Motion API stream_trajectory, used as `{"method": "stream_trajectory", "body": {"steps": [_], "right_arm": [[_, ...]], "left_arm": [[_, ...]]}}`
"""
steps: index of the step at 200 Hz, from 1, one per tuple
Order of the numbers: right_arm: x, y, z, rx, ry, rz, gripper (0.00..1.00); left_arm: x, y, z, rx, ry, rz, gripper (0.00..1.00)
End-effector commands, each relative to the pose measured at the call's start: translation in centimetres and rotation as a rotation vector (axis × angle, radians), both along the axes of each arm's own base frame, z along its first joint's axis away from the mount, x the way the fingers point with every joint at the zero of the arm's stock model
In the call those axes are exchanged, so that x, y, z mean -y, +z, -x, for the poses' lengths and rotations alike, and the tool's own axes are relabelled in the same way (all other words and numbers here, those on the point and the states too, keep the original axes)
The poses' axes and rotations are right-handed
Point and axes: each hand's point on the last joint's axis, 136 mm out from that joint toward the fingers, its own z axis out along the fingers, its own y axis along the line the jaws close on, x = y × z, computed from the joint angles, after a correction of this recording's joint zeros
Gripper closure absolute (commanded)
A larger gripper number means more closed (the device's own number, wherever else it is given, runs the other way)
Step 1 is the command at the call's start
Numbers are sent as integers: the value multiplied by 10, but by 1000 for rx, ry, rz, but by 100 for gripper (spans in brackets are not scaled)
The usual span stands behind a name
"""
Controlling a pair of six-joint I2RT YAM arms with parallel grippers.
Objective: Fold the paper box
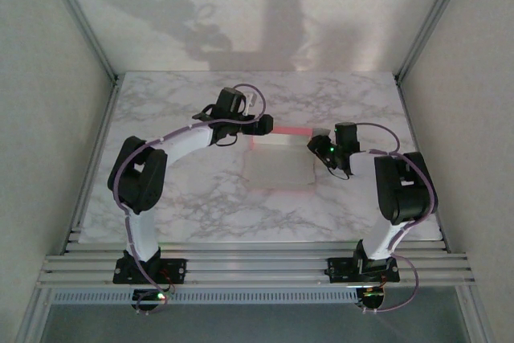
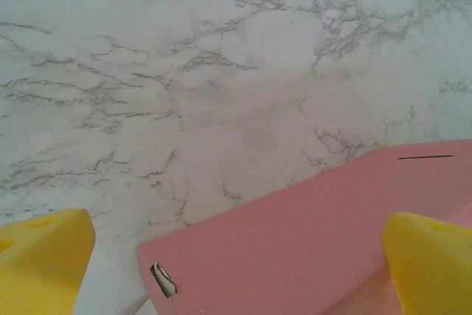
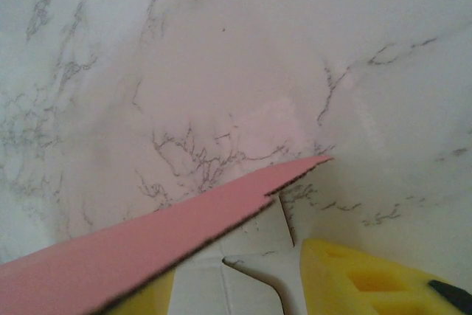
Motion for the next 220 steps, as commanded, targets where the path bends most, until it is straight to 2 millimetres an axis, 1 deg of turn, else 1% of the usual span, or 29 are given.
{"method": "stream_trajectory", "body": {"steps": [1,32,83,110,125,158,177,192,201,208,220], "right_arm": [[-6,-1,-10,30,27,31,52],[-11,2,-15,59,50,35,53],[-14,10,-23,115,66,39,55],[-13,15,-22,139,63,50,56],[-7,16,-17,122,52,80,56],[2,18,-4,80,50,139,55],[5,19,5,67,56,151,55],[7,20,11,58,59,159,54],[8,21,13,54,64,165,54],[8,22,14,53,69,165,54],[8,23,15,54,90,161,54]], "left_arm": [[-4,-30,7,-74,0,-85,1],[-5,-28,1,-79,15,-78,1],[-5,-30,0,-95,19,-74,1],[-9,-28,-1,-100,34,-69,1],[-9,-14,-1,-80,39,-39,1],[-8,41,0,5,39,40,1],[-11,68,6,40,43,66,1],[-13,83,19,46,29,102,1],[-11,90,32,42,-1,127,1],[-8,91,44,30,-33,145,1],[-5,85,65,-3,-86,158,1]]}}
